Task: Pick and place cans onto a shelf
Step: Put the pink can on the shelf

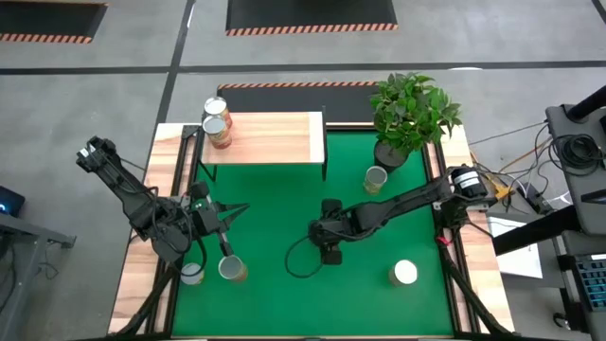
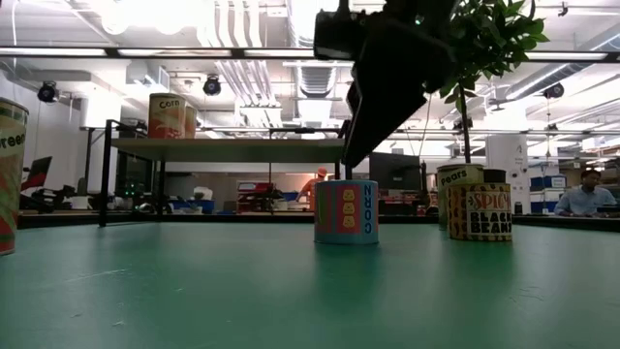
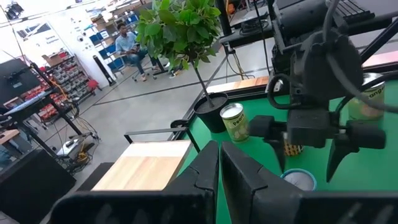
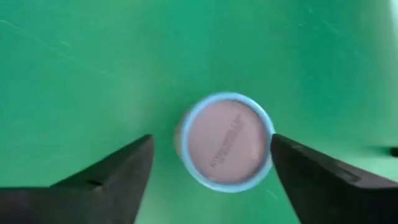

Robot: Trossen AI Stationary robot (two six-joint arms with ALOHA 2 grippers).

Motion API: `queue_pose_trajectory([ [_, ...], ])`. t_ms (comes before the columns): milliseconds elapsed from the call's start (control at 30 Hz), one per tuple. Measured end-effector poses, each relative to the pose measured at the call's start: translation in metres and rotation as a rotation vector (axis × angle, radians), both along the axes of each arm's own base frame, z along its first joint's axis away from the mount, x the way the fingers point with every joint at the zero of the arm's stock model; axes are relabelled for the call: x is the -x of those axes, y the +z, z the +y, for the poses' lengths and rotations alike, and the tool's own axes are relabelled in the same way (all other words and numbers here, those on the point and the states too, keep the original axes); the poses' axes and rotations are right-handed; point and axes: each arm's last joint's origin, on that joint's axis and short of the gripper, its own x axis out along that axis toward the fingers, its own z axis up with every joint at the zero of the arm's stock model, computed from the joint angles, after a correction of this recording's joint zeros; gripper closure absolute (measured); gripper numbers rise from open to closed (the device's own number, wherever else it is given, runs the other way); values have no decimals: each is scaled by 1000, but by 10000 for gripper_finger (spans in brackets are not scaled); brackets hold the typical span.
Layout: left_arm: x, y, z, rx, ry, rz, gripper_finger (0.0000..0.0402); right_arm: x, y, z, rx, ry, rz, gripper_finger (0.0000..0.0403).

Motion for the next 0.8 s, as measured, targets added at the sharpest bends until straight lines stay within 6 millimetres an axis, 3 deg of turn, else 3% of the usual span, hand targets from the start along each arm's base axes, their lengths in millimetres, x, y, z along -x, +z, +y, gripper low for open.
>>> queue_pose_trajectory([
  [167, 0, 0, 0, -1, 0, 1, 402, 0, -3, -9, -1, -28, 22, 29],
  [467, 0, -1, 0, -2, 0, 2, 402, -5, -36, -15, -11, 2, 118, 26],
  [567, 0, -1, 0, -2, 0, 3, 402, -7, -40, -14, -8, 13, 115, 45],
  [800, 1, -2, 1, -19, 3, 18, 402, -9, -31, -13, -17, 16, 71, 132],
])
